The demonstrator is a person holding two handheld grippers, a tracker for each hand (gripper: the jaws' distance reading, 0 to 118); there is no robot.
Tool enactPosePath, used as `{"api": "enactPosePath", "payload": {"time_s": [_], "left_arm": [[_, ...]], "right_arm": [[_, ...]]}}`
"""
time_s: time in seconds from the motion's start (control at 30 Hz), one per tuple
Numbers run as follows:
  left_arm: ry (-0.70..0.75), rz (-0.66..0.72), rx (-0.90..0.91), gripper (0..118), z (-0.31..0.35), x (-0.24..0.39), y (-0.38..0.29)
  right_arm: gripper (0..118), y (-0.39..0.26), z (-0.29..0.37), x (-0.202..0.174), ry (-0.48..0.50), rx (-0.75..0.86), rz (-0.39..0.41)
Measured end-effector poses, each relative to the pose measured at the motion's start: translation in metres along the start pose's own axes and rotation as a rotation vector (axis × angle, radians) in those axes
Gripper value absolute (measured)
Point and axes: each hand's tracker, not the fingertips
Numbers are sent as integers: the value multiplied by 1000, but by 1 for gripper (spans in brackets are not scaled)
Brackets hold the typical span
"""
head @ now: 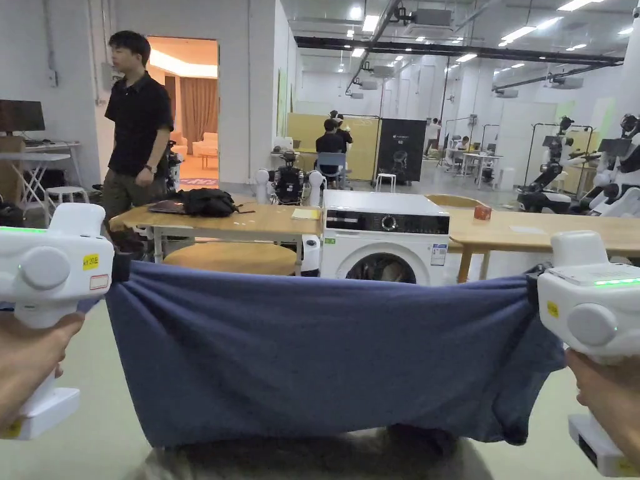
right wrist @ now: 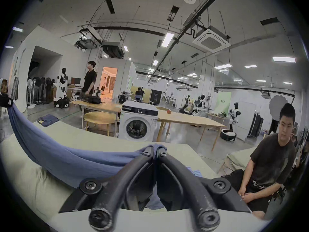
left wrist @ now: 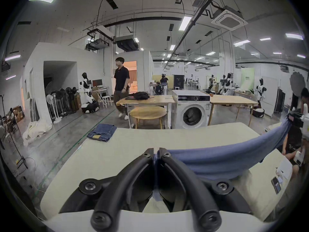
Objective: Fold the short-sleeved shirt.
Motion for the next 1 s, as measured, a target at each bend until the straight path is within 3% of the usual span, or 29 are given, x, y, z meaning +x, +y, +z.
{"api": "enactPosePath", "payload": {"time_s": [0.3, 0.5, 0.83, 1.0], "left_arm": [[-14, -28, -62, 0, 47, 10, -80], [-39, 64, -139, 0, 84, 11, -164], [-54, 44, -361, 0, 125, 15, -284], [-78, 28, -523, 0, 119, 12, -327]], "right_arm": [[0, -75, 61, -4, 30, -79, 26], [0, -145, 91, -2, 70, -176, 28], [0, -242, 153, -9, 124, -402, 30], [0, -286, 161, -10, 142, -552, 88]]}}
